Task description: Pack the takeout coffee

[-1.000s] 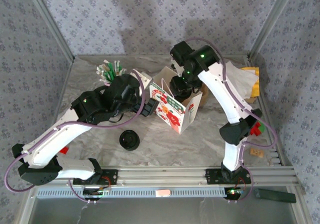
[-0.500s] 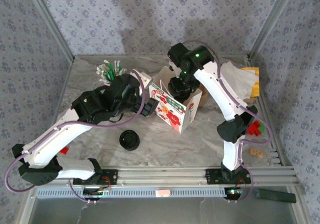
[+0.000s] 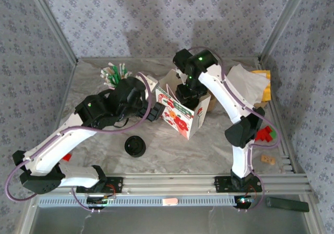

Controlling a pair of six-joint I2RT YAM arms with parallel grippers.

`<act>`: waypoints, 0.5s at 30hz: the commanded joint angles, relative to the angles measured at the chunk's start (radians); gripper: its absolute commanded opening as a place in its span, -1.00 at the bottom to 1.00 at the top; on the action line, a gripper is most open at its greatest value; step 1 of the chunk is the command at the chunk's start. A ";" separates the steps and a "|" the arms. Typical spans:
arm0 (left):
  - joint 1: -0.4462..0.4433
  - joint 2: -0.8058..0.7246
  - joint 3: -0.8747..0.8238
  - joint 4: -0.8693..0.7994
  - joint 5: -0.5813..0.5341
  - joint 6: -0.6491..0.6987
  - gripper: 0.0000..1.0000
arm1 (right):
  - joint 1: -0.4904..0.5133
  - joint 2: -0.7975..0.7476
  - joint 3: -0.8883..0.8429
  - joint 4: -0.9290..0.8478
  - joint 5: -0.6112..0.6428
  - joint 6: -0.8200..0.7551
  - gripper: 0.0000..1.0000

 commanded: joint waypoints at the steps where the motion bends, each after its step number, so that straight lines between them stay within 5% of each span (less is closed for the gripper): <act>1: 0.007 -0.023 -0.002 0.023 0.009 -0.011 0.99 | -0.011 0.008 -0.014 -0.191 0.000 0.007 0.09; 15: 0.021 -0.033 -0.022 0.027 0.028 -0.036 0.99 | -0.001 0.051 0.005 -0.192 0.028 -0.021 0.09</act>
